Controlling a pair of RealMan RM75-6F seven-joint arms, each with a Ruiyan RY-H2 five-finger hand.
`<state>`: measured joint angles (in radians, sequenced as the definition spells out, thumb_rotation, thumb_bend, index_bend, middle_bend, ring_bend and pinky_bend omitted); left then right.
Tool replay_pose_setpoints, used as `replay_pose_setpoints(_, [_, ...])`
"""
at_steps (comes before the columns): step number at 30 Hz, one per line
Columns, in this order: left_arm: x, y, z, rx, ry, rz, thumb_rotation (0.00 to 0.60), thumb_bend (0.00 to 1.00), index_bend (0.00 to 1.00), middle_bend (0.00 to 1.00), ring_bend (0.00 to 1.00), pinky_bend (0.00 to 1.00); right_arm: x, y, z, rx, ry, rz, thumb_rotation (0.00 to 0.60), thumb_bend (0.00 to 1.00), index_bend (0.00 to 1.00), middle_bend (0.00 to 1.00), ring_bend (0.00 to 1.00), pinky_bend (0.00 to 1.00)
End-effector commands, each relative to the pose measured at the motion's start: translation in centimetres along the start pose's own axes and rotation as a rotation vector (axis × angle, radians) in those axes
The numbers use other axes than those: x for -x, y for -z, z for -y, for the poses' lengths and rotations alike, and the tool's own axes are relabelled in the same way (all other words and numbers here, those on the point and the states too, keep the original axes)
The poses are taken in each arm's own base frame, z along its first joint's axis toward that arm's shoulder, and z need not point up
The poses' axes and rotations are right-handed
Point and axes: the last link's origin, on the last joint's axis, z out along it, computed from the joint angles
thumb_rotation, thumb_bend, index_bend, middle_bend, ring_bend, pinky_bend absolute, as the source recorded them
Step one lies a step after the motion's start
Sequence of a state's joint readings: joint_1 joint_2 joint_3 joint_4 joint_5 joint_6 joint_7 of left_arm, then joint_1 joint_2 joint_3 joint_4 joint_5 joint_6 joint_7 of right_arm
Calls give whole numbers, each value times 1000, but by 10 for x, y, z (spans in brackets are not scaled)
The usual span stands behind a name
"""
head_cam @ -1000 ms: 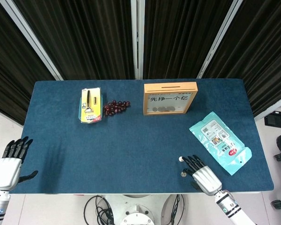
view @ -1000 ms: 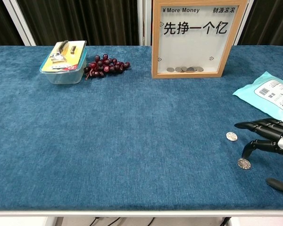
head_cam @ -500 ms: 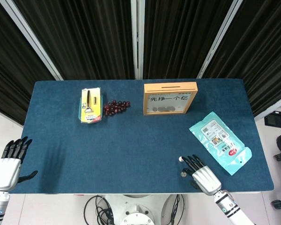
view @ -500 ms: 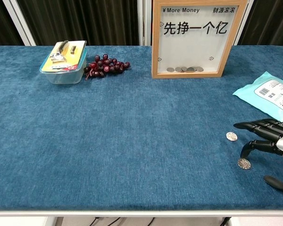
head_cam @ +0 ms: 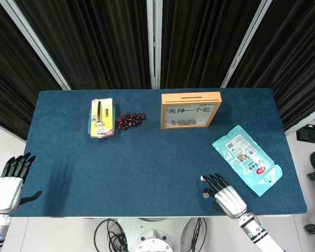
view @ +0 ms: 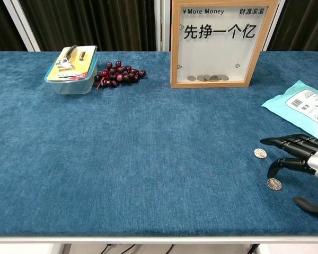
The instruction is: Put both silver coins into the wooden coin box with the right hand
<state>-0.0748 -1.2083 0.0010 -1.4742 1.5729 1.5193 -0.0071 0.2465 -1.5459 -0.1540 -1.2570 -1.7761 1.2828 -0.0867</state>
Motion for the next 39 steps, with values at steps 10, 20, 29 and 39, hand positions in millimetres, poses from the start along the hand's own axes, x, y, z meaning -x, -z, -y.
replay_pose_setpoints(10, [-1, 0, 1, 7, -10, 5, 600, 14, 0, 0, 0, 0, 2, 0, 1, 1, 3, 4, 600, 349, 363, 0, 0, 0])
replay_pose_setpoints(20, [-2, -1, 1, 9, -9, 4, 600, 14, 0, 0, 0, 0, 3, 1, 2, 8, 10, -6, 600, 353, 428, 0, 0, 0])
replay_pose_setpoints(29, [-3, 0, 0, 9, -13, 1, 600, 14, 0, 0, 0, 0, 3, 2, 1, 12, 22, -20, 600, 353, 487, 3, 0, 0])
replay_pose_setpoints(39, [-2, 1, 0, 10, -13, 3, 600, 15, 0, 0, 0, 0, 4, 5, -2, 20, 37, -26, 600, 353, 499, 3, 0, 0])
